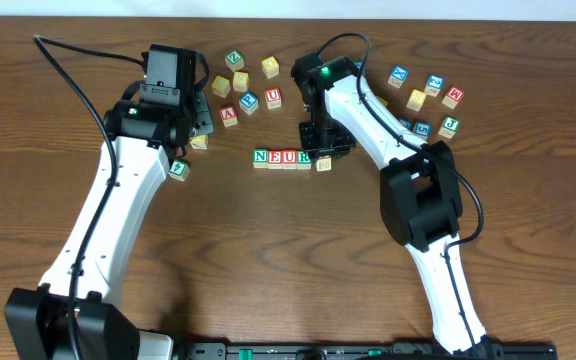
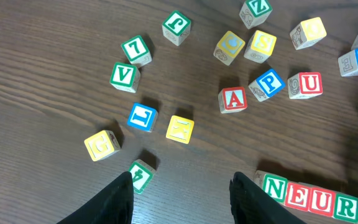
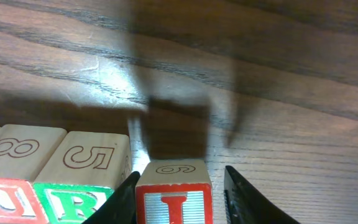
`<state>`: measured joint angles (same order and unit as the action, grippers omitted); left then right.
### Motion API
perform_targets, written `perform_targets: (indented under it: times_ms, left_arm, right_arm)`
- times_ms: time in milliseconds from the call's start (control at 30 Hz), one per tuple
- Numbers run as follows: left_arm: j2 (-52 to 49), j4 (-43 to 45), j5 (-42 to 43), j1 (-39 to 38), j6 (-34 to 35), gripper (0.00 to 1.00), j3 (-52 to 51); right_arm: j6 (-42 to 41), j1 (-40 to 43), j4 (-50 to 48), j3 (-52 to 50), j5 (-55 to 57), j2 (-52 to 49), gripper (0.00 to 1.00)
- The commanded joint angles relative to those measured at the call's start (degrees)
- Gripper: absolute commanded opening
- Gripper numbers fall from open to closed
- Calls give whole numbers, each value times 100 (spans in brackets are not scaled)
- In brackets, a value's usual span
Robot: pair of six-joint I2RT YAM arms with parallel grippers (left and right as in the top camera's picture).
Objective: Spell out NEURIPS
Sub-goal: 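Carry red I and set it down right of green R, then push red I leftward against green R with the right gripper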
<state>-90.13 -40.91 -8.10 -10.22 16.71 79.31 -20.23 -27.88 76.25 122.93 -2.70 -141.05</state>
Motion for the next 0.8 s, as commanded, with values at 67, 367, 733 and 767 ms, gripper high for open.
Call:
perform_targets:
  times_ms: [67,367,733,767]
  left_arm:
    - [22,2,-96,17,55,50,-39]
    - [22,4,-96,17,55,50,-39]
    - [20,28,-96,17,55,49,-39]
    - [20,28,-96,17,55,50,-39]
  right_arm:
    - [83,-28,11,-15,-68,13,42]
    - [81,-17,-44,-15,-24,13,42]
    - [133,111,79,529,-26,17,29]
    - [173,138,149,654,-26,17,29]
